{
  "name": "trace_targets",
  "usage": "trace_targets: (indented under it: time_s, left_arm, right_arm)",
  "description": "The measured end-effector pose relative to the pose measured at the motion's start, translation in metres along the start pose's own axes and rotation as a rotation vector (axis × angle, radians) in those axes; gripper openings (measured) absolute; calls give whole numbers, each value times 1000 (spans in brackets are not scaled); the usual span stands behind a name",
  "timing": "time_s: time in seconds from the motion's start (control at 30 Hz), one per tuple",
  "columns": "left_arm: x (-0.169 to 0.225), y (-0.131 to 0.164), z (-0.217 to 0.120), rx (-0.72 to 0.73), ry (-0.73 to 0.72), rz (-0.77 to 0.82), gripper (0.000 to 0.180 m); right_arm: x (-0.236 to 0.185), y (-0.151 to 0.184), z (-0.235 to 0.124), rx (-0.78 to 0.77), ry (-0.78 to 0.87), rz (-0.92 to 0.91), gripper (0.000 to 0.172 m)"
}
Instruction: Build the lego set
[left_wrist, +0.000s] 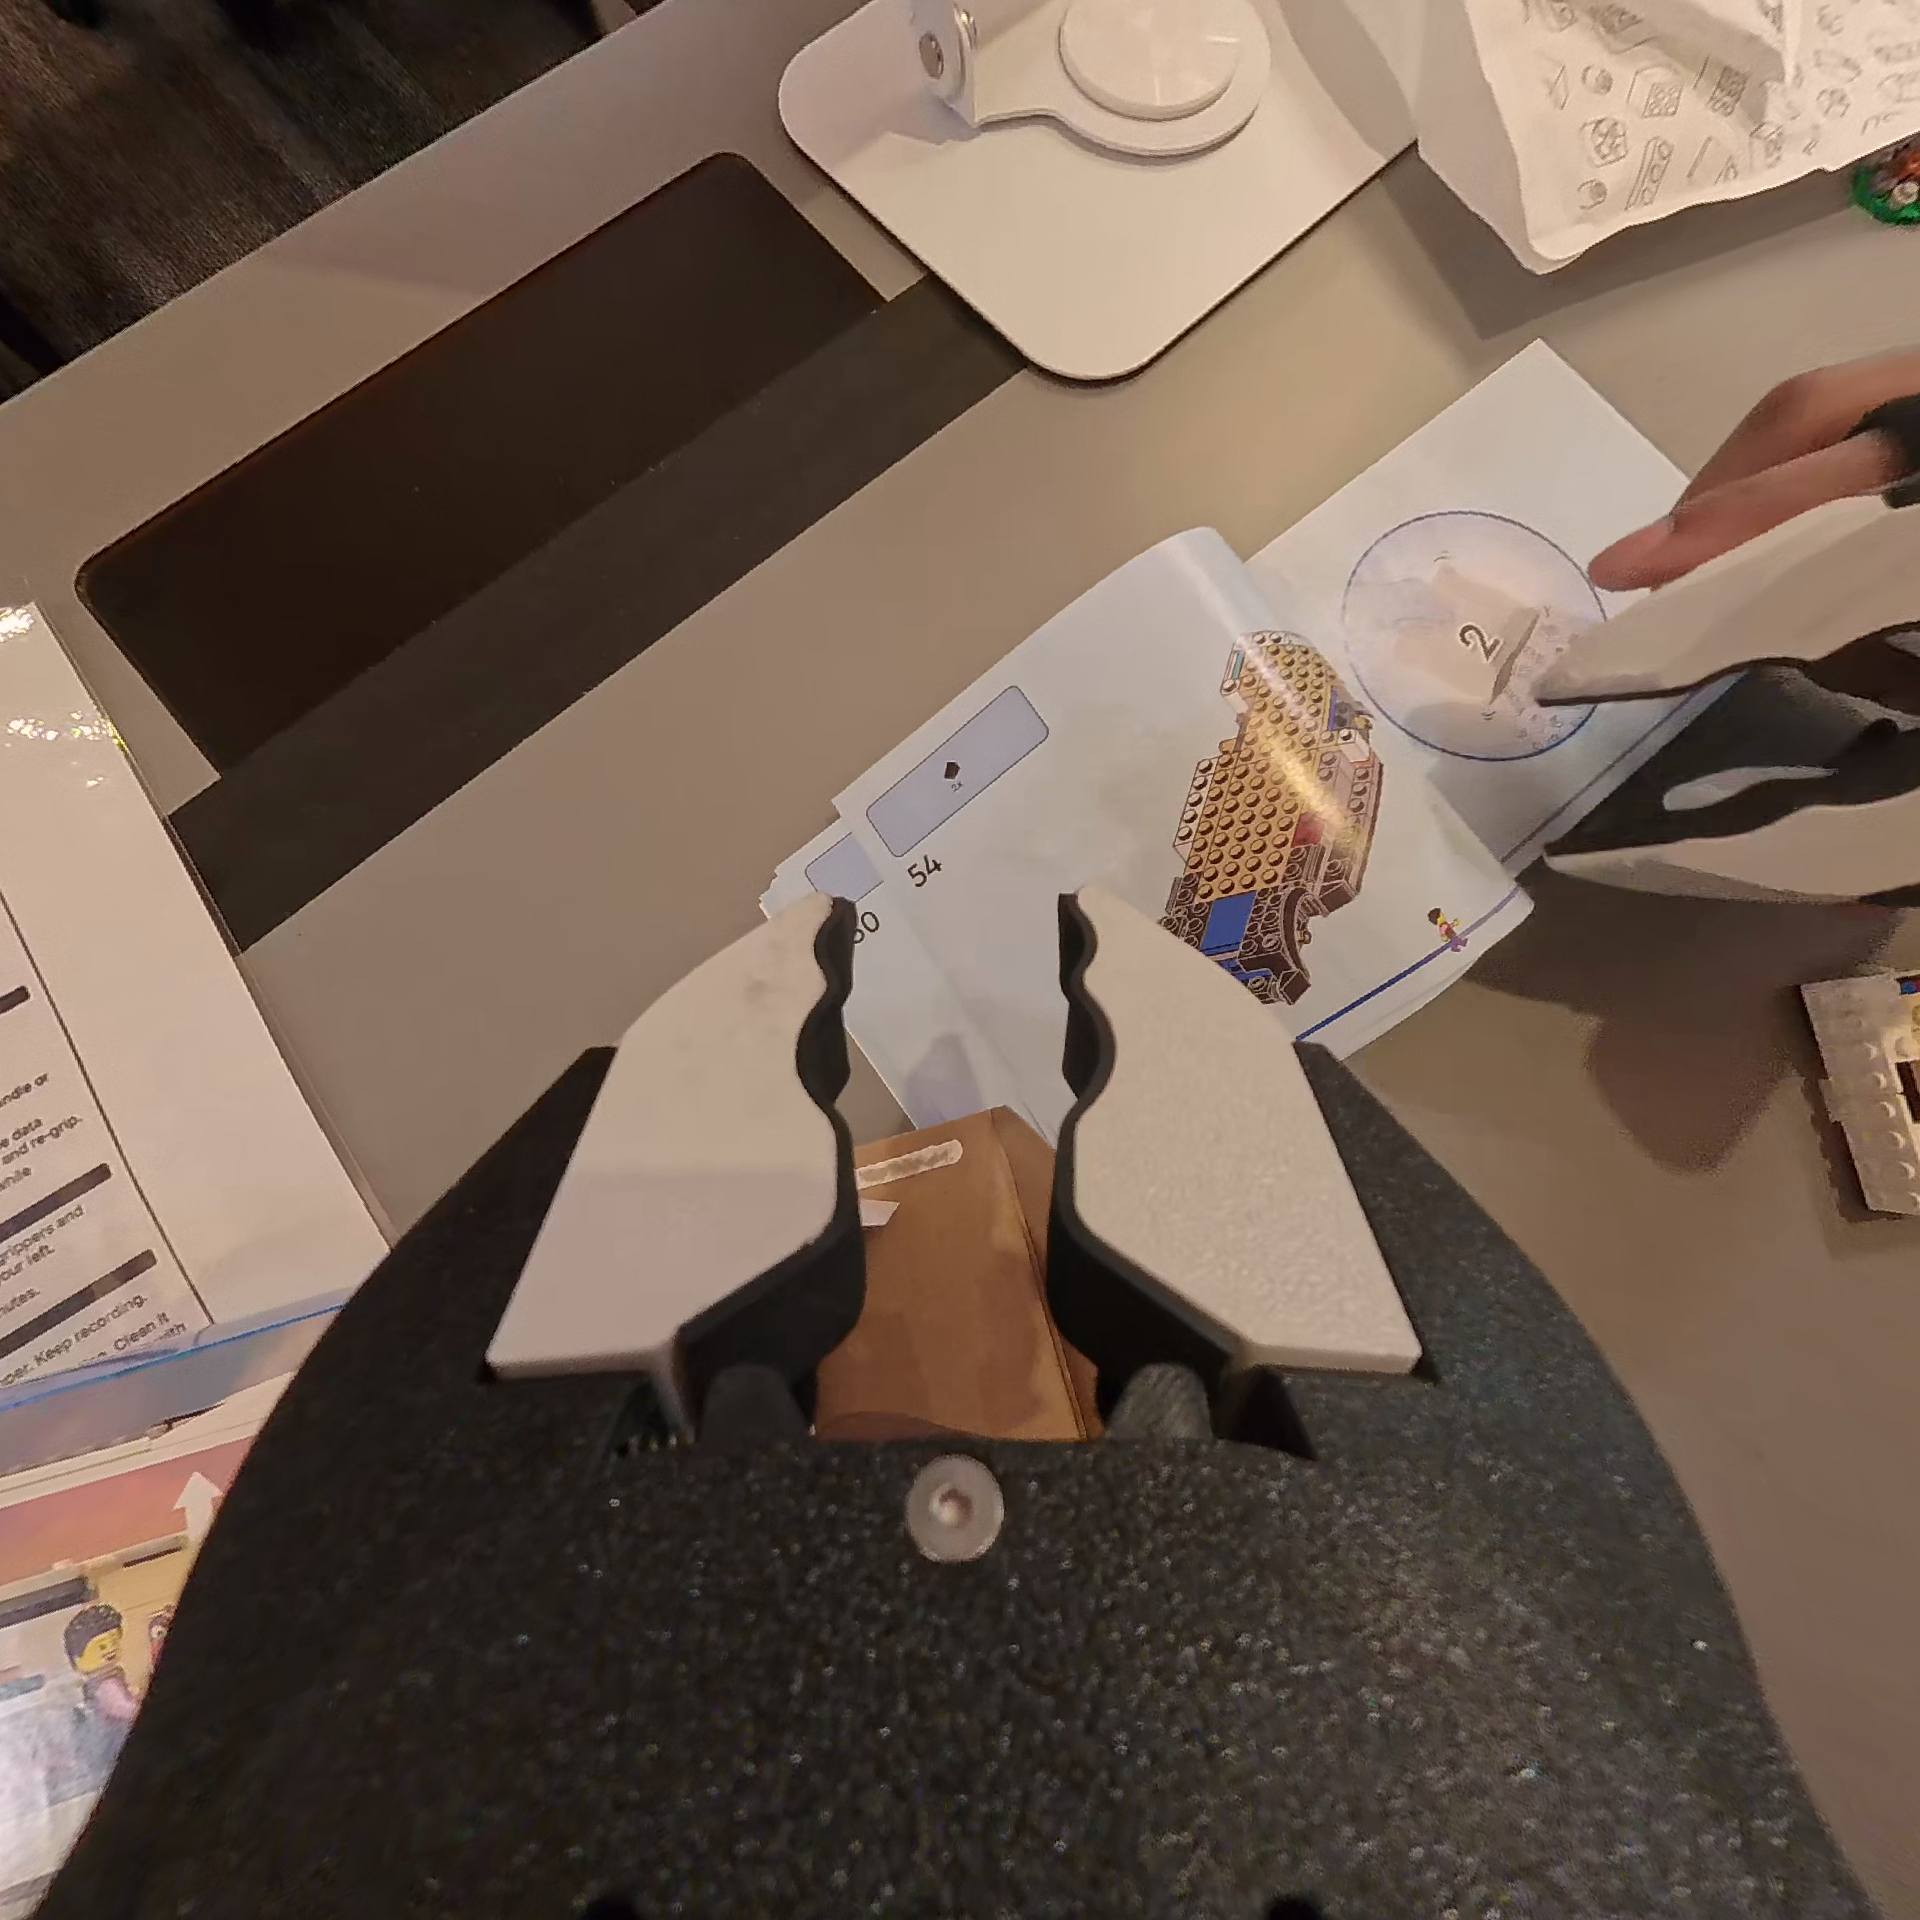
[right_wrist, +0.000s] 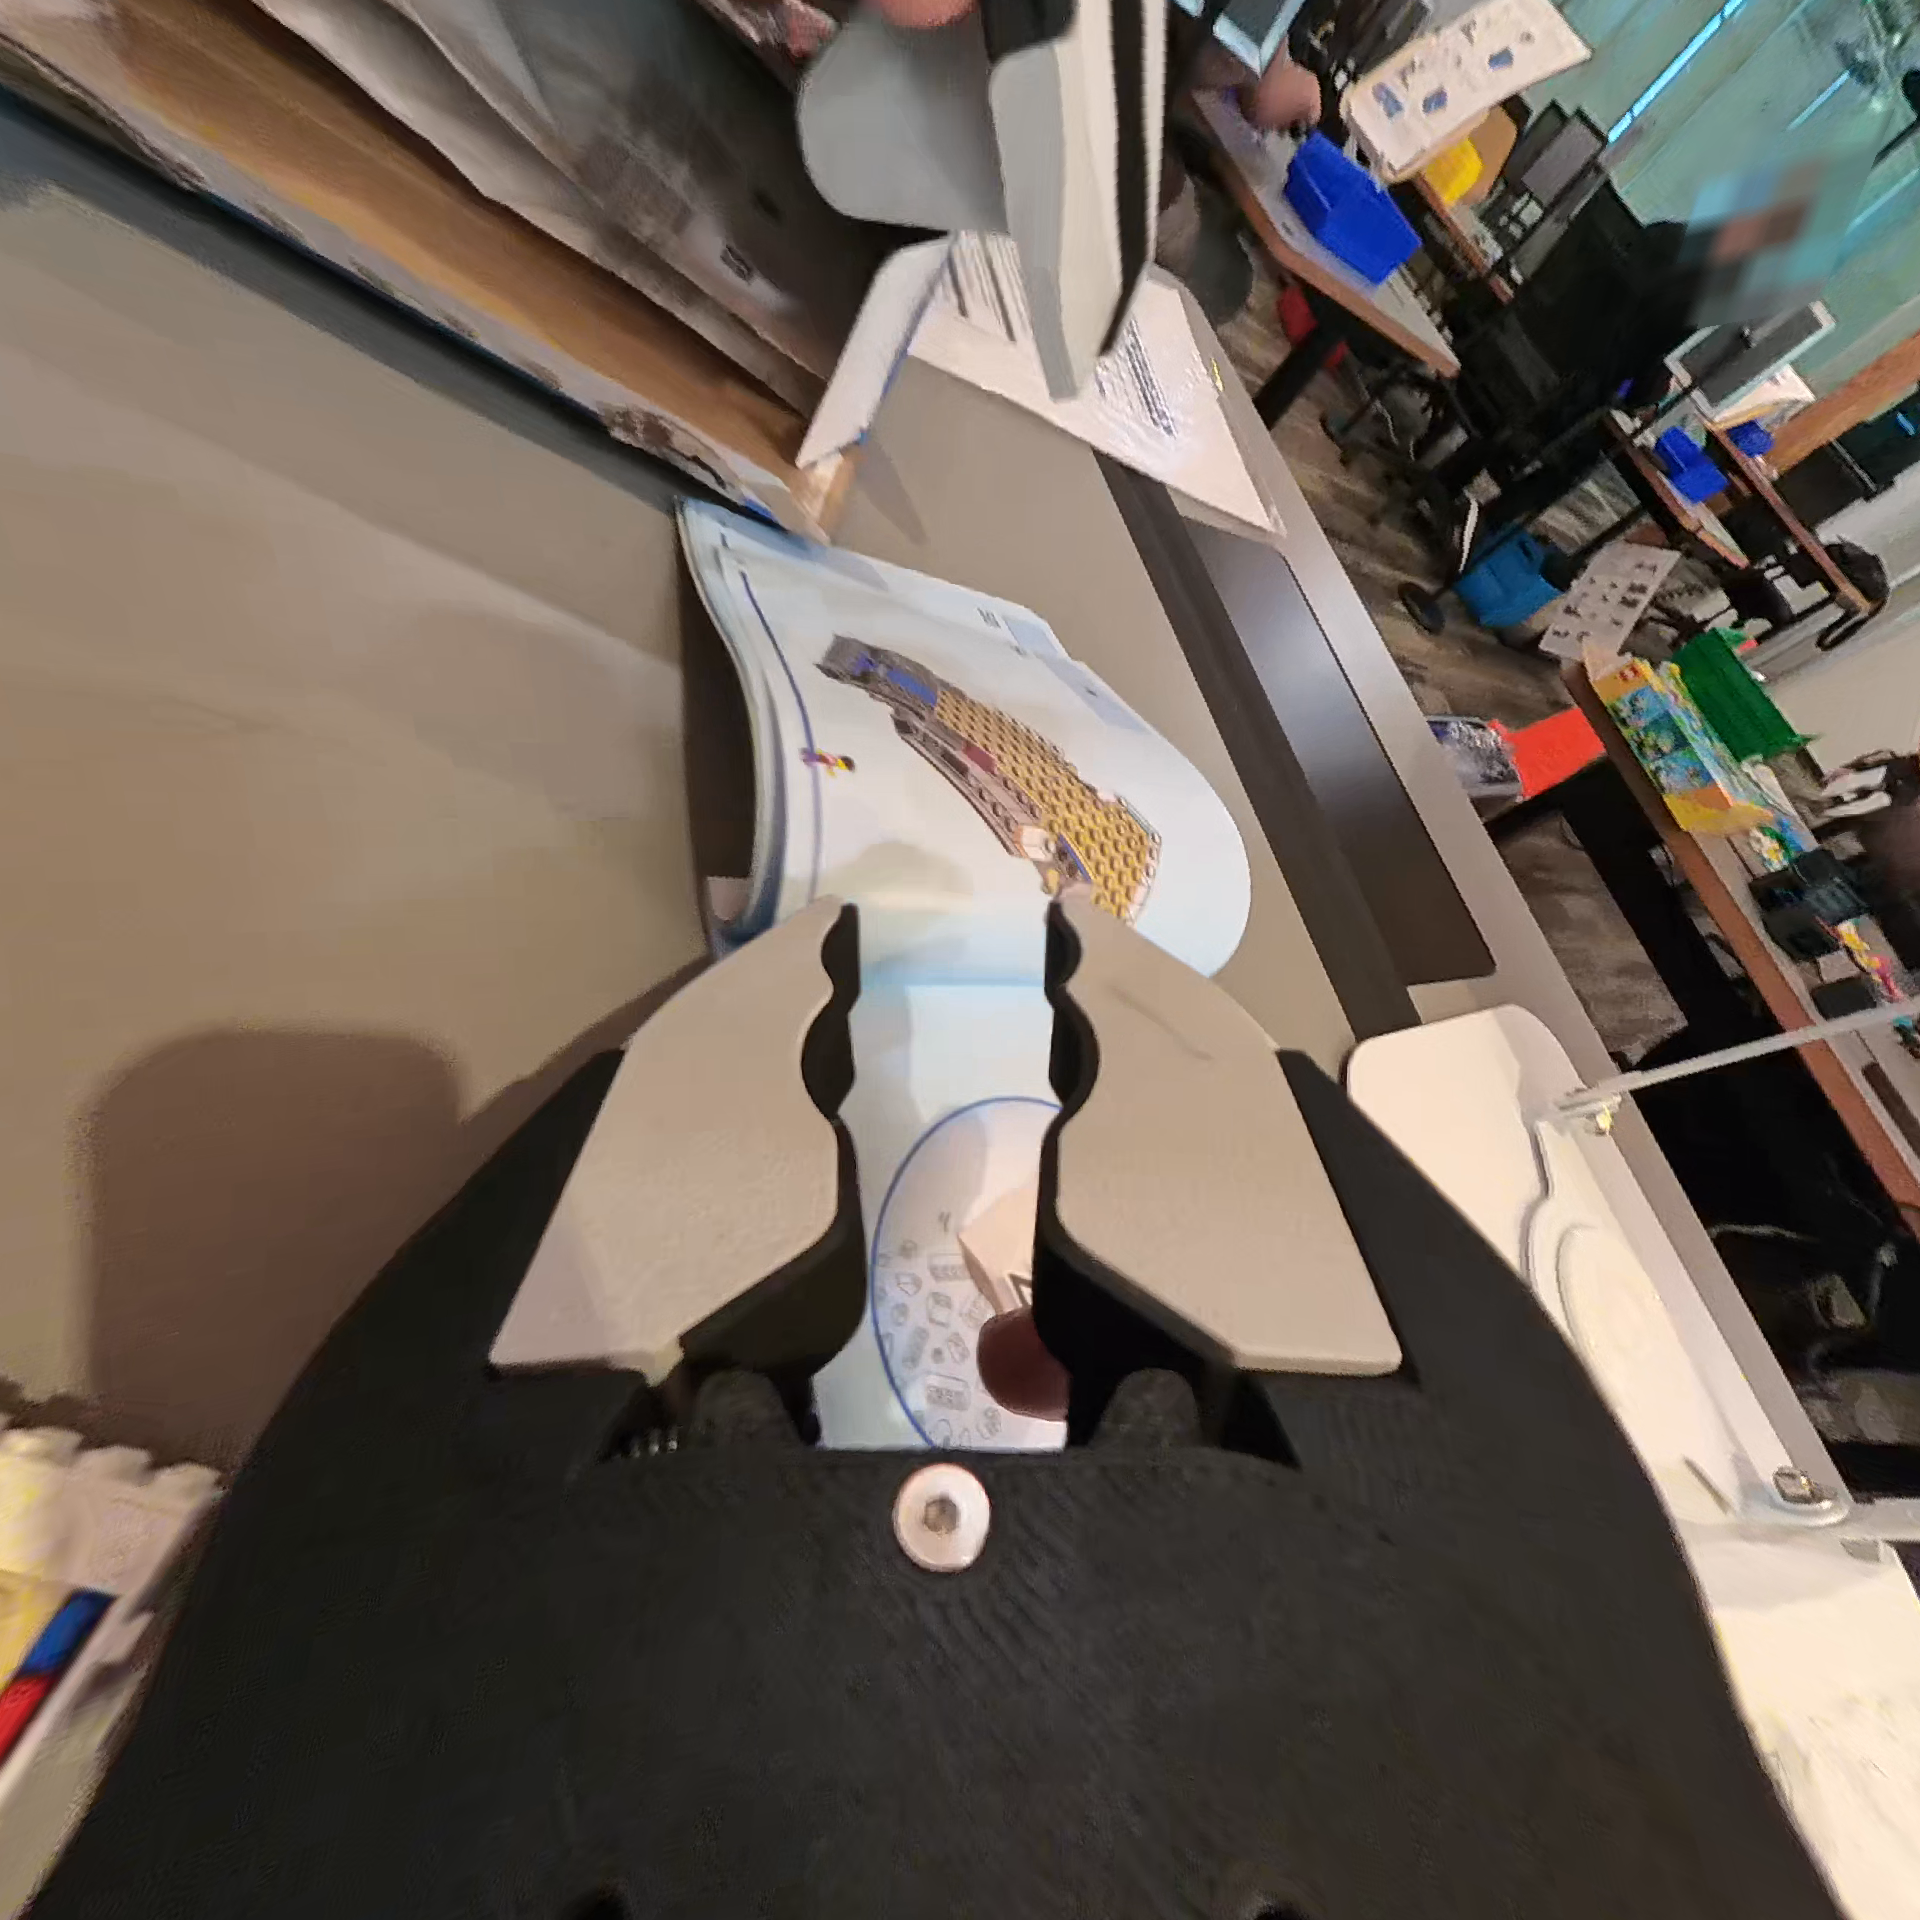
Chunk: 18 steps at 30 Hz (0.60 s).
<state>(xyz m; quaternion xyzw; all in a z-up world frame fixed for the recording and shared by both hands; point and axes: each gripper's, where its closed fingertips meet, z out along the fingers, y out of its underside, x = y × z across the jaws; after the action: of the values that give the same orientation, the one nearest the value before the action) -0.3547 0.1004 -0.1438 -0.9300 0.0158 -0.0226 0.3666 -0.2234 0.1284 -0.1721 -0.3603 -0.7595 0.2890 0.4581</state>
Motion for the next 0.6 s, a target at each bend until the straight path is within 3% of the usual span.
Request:
trace_targets:
  time_s: [0.03, 0.6]
  left_arm:
    - [0, 0, 0, 1, 0, 0, 38]
    - [5, 3, 6, -31, 11, 21, 38]
  right_arm:
    - [-2, -2, -1, 7, -3, -9, 36]
    - [-11, 9, 9, -55, 24, -47, 39]
